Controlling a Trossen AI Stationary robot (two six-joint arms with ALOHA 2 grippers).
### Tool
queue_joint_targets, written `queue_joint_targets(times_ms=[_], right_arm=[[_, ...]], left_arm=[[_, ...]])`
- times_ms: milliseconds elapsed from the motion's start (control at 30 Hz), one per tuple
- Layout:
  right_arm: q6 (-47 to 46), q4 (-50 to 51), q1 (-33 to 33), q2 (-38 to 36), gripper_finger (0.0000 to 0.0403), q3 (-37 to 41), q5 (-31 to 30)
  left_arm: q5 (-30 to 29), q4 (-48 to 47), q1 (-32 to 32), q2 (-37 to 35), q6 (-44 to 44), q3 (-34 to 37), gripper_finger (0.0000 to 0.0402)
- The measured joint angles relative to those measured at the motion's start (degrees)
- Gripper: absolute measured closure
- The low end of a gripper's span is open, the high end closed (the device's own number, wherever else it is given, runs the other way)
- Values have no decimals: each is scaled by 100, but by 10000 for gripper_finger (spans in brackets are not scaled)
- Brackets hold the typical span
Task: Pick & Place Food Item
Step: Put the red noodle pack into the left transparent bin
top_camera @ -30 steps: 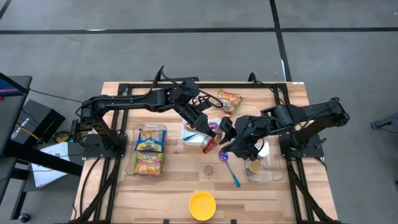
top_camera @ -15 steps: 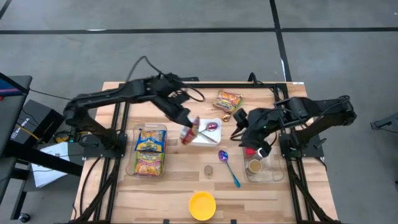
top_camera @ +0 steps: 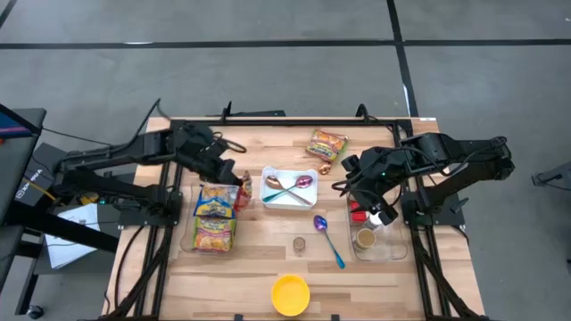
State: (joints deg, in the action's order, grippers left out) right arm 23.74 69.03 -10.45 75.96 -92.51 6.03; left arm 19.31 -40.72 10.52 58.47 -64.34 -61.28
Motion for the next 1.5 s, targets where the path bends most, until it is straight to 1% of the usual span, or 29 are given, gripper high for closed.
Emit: queue_joint_targets(times_ms=[133,233,300,433,600,833,967,1100,1367,1500], right_arm=[[-45,106,8,0,184,0,37],[-102,130,7,1,184,0,38],[-131,143,6,2,184,0,39],[-150,149,6,2,184,0,39],[-188,125,6,5,184,0,39],[-217,113,6,9,184,0,39],[-234,74,10,11,184,0,39],[-236,65,10,11,184,0,39],[-236,-54,10,11,184,0,39],[-258,-54,10,11,184,0,39]], left_arm=[[-3,626,-121,-614,-444,991,401],[-26,982,-151,-993,-658,1583,401],[-50,1144,-154,-1232,-707,1873,401],[-175,1098,-146,-1631,-821,2310,401],[-337,1117,-146,-2065,-860,2669,401],[-649,962,-143,-2545,-840,2743,401],[-751,233,-143,-2782,-857,2743,401],[-1010,-511,-143,-2894,-861,2743,401],[-1621,-1125,-143,-2886,-858,2743,401],[-1715,-1664,-146,-2867,-809,2743,401]])
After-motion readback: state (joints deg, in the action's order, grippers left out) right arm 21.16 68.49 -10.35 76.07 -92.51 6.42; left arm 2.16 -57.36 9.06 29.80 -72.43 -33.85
